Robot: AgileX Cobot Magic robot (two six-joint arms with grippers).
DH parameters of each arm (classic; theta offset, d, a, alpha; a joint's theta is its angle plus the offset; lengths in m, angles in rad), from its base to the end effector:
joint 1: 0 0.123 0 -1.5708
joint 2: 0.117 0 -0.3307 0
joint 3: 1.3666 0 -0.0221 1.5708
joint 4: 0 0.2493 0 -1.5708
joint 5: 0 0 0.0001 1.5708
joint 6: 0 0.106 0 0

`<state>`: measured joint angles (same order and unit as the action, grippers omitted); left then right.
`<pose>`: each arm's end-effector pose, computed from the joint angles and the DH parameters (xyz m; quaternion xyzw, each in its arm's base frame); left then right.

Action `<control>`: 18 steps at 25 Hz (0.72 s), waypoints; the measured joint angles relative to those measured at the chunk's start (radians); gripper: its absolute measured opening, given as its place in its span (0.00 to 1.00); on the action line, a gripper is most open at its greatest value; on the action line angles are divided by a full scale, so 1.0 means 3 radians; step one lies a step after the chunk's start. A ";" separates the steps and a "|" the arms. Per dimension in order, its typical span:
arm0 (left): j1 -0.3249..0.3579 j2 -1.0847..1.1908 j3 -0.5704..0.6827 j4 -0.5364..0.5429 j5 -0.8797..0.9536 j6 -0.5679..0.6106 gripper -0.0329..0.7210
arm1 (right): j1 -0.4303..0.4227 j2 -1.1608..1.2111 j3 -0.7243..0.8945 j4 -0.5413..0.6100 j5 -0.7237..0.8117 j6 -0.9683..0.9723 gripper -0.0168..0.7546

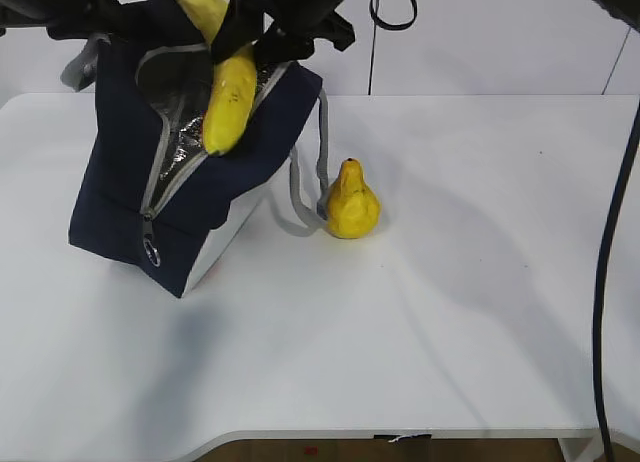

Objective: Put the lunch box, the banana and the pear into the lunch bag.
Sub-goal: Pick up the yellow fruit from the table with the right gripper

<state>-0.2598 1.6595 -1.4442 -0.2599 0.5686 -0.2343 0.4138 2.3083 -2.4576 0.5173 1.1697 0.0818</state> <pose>0.3819 -0.1167 0.3706 -0.0579 0.8992 -0.2088 0.3802 0.4811 0.2640 0.3472 -0.1310 0.9089 0.3214 0.2312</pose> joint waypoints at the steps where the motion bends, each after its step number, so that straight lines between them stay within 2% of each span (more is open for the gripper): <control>1: 0.0000 0.0000 0.0000 -0.0006 0.0000 0.0000 0.04 | 0.0000 0.0000 0.0000 -0.0024 0.0048 0.0006 0.42; 8: 0.0000 0.0000 0.0000 -0.0007 0.0000 0.0000 0.04 | 0.0005 0.0000 -0.0015 -0.0200 0.0226 0.0019 0.43; 15: 0.0000 0.0000 0.0000 -0.0013 0.0000 0.0000 0.04 | 0.0005 0.0000 -0.0015 -0.0206 0.0232 0.0026 0.43; 18: 0.0000 0.0000 0.0000 -0.0042 0.0000 0.0000 0.04 | 0.0005 0.0021 -0.0015 -0.0221 0.0248 0.0026 0.48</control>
<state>-0.2598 1.6595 -1.4442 -0.2726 0.5686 -0.2343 0.4152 2.3146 -2.4621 0.4510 1.2441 0.0897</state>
